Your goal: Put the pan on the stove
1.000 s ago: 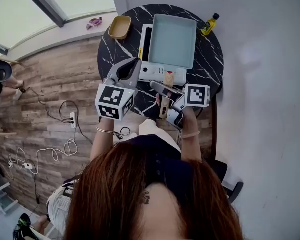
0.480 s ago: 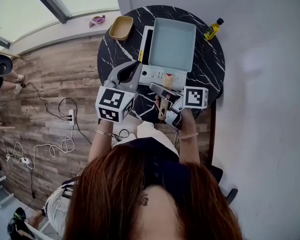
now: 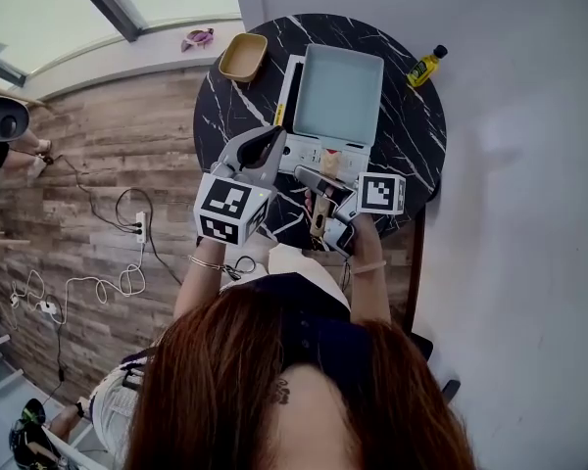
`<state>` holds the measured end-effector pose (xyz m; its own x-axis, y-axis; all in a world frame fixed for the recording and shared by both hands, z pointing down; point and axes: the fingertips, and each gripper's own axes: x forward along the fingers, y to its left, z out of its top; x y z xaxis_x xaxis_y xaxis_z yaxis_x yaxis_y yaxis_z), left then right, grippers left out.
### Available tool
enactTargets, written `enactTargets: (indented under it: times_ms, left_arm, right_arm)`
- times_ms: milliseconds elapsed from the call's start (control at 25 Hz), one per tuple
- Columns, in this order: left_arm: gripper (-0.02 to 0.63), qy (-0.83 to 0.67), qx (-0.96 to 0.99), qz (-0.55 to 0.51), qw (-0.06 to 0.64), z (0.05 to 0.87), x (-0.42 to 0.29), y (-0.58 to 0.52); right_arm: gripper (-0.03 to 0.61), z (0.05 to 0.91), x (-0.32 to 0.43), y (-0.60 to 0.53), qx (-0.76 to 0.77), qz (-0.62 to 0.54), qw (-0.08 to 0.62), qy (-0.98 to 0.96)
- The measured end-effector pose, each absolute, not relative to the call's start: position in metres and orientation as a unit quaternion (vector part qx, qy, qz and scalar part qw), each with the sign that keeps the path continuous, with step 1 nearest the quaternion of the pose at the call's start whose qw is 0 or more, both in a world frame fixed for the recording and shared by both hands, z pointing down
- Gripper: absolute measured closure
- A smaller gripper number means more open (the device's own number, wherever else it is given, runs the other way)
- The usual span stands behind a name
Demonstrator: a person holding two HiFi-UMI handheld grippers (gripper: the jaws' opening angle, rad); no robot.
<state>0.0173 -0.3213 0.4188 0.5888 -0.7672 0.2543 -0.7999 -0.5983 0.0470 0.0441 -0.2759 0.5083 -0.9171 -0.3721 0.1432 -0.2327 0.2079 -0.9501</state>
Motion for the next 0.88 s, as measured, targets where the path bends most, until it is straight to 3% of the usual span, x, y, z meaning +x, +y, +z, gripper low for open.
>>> enactTargets:
  times_ms: [880]
  left_arm:
    - [0.603, -0.438, 0.886, 0.123, 0.093, 0.436, 0.023, -0.338]
  right_arm:
    - [0.540, 0.556, 0.045, -0.294, -0.189, -0.631, 0.037, 0.752]
